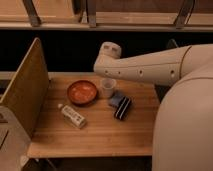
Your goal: Place the pepper in the ceramic cup
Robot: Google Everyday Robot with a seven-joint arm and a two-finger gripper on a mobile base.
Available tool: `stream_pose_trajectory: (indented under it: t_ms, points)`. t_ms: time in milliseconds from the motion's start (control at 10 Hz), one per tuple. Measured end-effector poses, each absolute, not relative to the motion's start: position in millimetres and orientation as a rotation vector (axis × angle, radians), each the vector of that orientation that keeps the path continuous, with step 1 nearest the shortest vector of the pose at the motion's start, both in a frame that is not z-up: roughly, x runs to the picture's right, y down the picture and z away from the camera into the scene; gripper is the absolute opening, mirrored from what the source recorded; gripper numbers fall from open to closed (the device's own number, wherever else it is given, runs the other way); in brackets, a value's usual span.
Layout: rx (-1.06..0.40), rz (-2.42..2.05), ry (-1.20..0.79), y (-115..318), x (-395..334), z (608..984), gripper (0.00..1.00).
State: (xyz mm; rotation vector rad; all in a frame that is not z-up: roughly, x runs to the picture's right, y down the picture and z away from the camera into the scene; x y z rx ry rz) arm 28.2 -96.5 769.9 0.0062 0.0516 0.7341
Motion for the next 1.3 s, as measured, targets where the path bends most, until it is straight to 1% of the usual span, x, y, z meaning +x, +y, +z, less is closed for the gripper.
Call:
stream_pose_trajectory:
  t_ms: [300, 500, 700, 1000, 1300]
  points:
    - [-0.053, 0.706, 0.090, -95, 59, 798, 0.00]
    - [-0.085, 0.678, 0.062, -105, 63, 815, 0.00]
    - [-0.122, 0.653, -0.007, -118, 50, 834, 0.00]
    - [-0.186, 0.689, -0.123, -116, 39, 849, 0.00]
    - [-0.220, 0.741, -0.210, -111, 44, 849, 0.00]
